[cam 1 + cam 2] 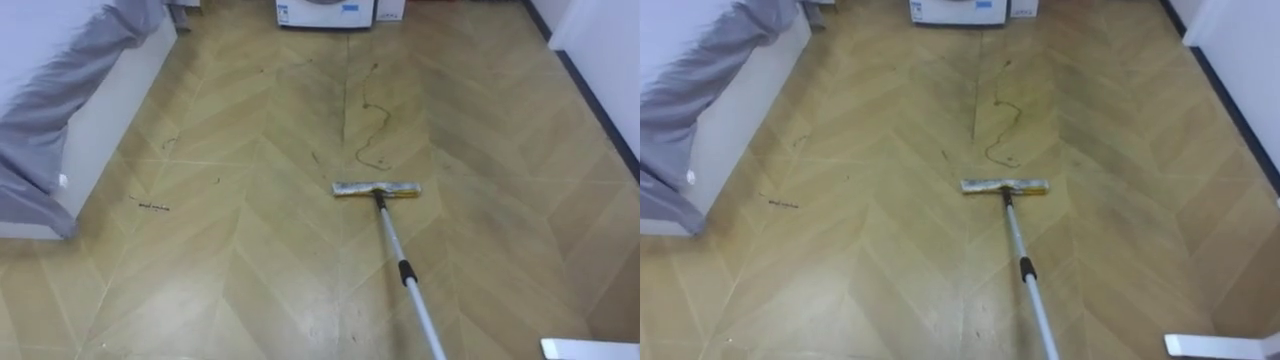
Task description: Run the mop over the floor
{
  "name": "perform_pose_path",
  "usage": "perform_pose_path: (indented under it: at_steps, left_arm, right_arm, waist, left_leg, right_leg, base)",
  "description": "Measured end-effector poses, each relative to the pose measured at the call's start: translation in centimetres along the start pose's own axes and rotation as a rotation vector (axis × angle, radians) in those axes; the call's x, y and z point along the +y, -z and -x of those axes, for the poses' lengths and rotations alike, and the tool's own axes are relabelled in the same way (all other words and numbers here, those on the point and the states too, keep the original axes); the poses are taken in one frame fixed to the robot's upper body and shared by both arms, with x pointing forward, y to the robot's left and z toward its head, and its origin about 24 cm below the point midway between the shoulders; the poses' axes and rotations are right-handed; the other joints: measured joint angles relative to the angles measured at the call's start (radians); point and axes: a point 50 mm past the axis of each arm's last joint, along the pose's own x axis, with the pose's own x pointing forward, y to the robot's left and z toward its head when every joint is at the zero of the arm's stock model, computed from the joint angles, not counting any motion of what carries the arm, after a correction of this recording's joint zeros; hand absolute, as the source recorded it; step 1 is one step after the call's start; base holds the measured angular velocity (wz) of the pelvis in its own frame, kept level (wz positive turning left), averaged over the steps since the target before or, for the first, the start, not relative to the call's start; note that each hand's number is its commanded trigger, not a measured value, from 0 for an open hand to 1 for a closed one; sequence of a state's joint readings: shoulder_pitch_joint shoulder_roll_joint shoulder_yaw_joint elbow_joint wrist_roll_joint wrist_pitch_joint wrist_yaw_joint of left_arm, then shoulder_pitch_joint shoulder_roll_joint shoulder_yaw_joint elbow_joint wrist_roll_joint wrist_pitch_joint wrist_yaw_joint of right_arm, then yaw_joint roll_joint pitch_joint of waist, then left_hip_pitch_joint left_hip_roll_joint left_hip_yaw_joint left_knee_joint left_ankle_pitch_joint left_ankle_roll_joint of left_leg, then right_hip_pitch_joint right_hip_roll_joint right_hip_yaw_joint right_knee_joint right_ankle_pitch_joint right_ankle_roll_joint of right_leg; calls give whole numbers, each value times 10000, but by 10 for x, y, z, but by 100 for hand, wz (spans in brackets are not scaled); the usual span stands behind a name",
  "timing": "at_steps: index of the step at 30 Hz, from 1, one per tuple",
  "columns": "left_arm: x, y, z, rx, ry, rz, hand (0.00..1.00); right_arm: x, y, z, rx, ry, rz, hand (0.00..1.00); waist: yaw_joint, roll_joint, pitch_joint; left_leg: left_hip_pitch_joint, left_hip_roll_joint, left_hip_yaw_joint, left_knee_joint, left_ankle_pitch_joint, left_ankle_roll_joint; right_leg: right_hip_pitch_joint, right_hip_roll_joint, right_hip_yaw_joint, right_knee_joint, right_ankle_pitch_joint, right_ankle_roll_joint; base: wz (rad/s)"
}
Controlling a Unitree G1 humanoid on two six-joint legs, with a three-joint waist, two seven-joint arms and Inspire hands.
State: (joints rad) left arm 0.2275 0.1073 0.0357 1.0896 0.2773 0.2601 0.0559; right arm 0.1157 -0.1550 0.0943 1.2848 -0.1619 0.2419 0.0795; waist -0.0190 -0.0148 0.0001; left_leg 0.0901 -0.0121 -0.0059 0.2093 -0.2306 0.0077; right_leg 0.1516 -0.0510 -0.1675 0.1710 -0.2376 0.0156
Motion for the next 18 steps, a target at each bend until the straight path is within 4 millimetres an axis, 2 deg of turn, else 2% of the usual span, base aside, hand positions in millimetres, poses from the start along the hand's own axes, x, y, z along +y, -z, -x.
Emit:
perform_pose_path:
  at_steps: [4, 5, 6, 10, 13, 14, 18]
  left_arm:
    - [2, -8, 0, -205, -103, 5, 0]
    - [3, -12, 0, -311, -124, 4, 0]
    - [4, -17, 0, -432, -144, 4, 0]
    - [7, -32, 0, -788, -214, -3, 0]
    - [8, -39, 0, -977, -319, -15, 0]
    - [9, -44, 0, -1062, -396, -20, 0]
    - [11, -49, 1, -1223, -691, -91, 0]
  right_arm:
    - [-2, -6, 1, -138, 64, -3, 100]
    - [-4, -8, 1, -210, 95, -41, 100]
    - [-5, -10, 1, -265, 130, -103, 100]
    - [-11, -22, 3, -537, 419, -213, 100]
    - [-15, -32, 5, -773, 673, -210, 100]
    - [-16, -37, 5, -875, 796, -242, 100]
    - [-17, -40, 6, -972, 1096, -459, 100]
  waist:
    - [4, 22, -22]
    - [7, 126, -60]
    - [6, 95, -17]
    - [0, 258, -15]
    - [0, 292, 63]
    - [-2, 302, 137]
    - [-5, 280, 179]
  left_leg:
    - [-517, 6, -10, 225, 0, 0]
    - [-760, 11, -20, 342, 0, 0]
    - [-959, 11, -36, 447, 0, 0]
    - [-1898, 18, -45, 901, 0, 1]
    - [-2492, -1, -42, 1259, 2, 3]
    - [-2789, -20, -39, 1454, 1, 3]
    - [-3915, -106, -25, 2082, -8, 5]
  right_leg:
    - [-492, -9, -10, 200, -10, -17]
    - [-703, -9, -20, 269, -9, -19]
    - [-924, -16, -50, 372, -13, -25]
    - [-1847, -67, -139, 850, -52, -68]
    - [-2483, -161, -161, 1435, -154, -99]
    - [-2851, -214, -155, 1798, -247, -115]
    - [-4206, -411, -124, 2969, -656, -219]
  base:
    - [0]
    - [6]
    - [5]
    - [7]
    - [0]
    - [5]
    - [8]
